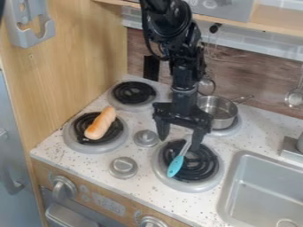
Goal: Move the orange object to the middle of the stove
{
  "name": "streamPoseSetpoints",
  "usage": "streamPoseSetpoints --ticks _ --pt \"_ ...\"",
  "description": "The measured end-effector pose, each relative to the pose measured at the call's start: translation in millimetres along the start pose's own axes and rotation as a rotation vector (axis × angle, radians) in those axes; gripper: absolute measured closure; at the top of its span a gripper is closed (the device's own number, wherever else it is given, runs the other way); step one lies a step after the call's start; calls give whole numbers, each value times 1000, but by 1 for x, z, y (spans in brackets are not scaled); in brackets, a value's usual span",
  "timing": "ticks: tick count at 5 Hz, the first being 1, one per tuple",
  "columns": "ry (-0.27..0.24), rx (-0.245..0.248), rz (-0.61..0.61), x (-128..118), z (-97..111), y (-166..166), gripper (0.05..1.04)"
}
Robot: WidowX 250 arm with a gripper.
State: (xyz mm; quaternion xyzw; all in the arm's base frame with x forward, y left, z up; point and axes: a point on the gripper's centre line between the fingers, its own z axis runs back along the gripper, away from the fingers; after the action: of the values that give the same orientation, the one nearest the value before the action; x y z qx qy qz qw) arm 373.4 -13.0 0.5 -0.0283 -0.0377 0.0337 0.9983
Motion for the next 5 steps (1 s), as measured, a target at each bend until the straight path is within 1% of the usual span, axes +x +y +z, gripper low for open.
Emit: streamPoseSetpoints --ticks 1,2,3,4,5 --pt "-15 -12 117 6 6 41 85" --pt "-39 -3 152 8 8 69 85" --pt "-96 19 221 14 16 111 85" --pt "-118 48 261 23 5 134 85" --pt "-61 55 262 36 -18 143 85"
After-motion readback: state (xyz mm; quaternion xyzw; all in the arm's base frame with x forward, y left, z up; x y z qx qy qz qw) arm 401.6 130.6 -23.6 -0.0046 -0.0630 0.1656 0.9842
